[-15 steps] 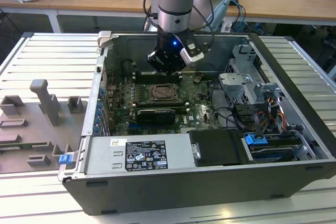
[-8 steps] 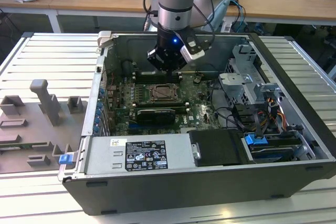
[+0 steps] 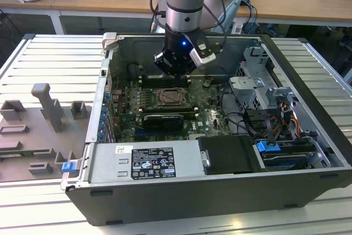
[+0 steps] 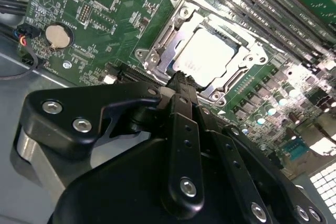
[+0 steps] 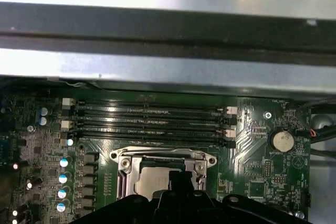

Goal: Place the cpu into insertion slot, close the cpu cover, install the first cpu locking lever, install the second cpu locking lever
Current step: 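Install the second cpu locking lever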

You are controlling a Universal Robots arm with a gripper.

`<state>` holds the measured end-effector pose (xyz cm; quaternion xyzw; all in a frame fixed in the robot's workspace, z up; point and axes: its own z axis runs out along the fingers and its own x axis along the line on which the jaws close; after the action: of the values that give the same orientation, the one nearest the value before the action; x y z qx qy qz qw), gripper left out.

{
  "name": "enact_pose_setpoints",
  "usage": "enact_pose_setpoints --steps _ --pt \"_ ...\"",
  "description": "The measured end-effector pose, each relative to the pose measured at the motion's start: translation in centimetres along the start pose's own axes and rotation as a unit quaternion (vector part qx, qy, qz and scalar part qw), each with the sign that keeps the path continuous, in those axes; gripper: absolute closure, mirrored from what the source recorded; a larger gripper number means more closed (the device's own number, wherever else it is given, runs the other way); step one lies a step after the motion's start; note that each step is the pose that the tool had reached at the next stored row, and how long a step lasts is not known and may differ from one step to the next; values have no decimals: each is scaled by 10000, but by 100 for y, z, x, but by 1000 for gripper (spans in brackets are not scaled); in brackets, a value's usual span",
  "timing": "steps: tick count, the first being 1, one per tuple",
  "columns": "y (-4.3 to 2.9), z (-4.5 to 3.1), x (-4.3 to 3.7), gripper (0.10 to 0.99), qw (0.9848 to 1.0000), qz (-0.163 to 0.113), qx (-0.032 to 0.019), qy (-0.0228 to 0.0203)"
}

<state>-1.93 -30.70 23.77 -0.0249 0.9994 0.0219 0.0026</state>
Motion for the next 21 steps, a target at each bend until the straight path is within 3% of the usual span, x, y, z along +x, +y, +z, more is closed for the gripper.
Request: enact_pose_setpoints --steps 5,12,21 --pt "-99 -4 5 980 10000 -1 0 0" --pt "-103 -81 5 980 10000 0 0 0" --pt "-185 -85 9 980 10000 0 0 0"
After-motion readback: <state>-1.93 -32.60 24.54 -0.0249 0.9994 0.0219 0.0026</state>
